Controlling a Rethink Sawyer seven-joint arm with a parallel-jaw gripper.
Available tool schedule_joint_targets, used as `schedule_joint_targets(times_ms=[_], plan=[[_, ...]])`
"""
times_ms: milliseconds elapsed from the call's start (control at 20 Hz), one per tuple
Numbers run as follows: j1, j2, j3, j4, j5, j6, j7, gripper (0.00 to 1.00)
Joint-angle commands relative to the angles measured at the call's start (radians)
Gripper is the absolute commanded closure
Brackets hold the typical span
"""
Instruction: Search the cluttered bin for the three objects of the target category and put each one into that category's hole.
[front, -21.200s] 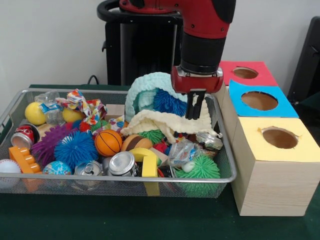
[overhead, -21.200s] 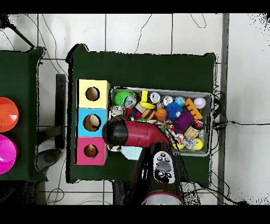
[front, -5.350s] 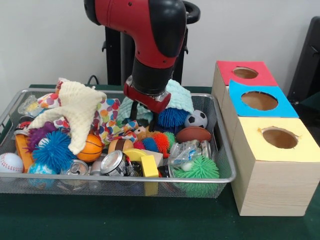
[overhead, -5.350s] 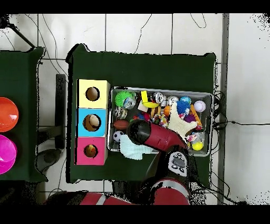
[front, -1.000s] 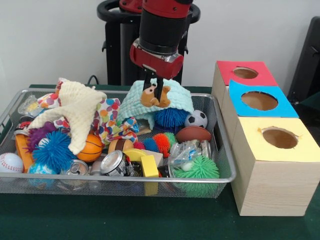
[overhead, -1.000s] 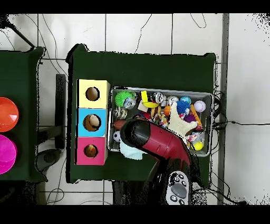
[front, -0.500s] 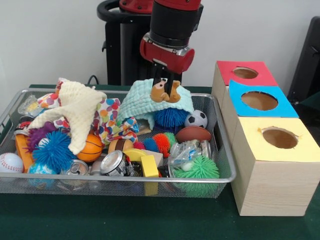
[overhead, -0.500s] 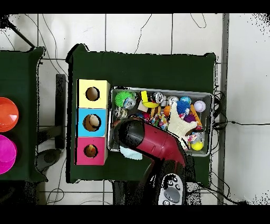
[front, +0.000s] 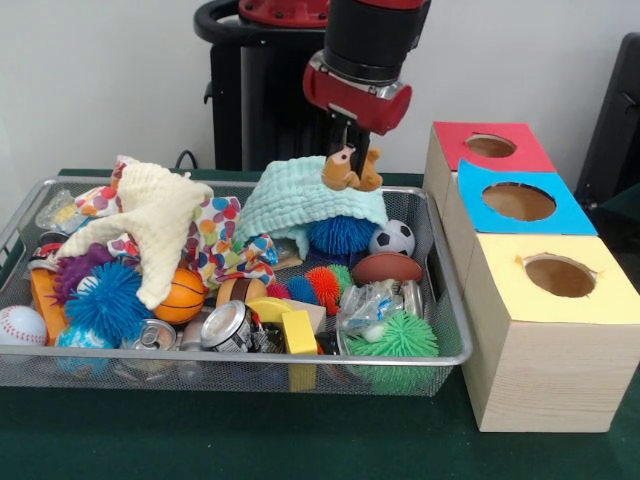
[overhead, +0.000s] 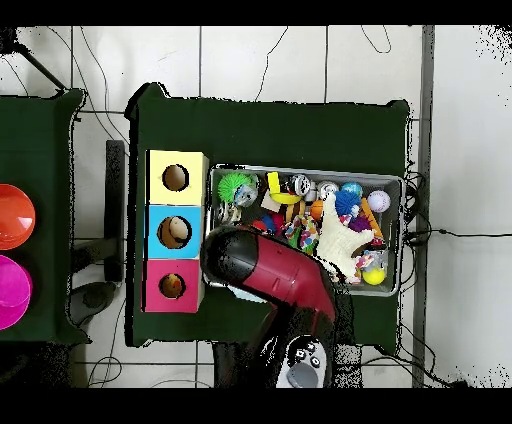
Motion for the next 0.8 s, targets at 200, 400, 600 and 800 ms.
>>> schedule_joint_targets(times_ms=[200,400,600,800], plan=[[0.042,0.010,0.007,-0.008,0.081,0.133,0.320,1.00],[0.065,0.016,-0.007,-0.016,0.094,0.140,0.344,1.00],[0.090,0.022,-0.020,-0.032,0.105,0.162,0.373,1.00],[0.115,0.011,-0.038,-0.039,0.108,0.198,0.400,1.00]])
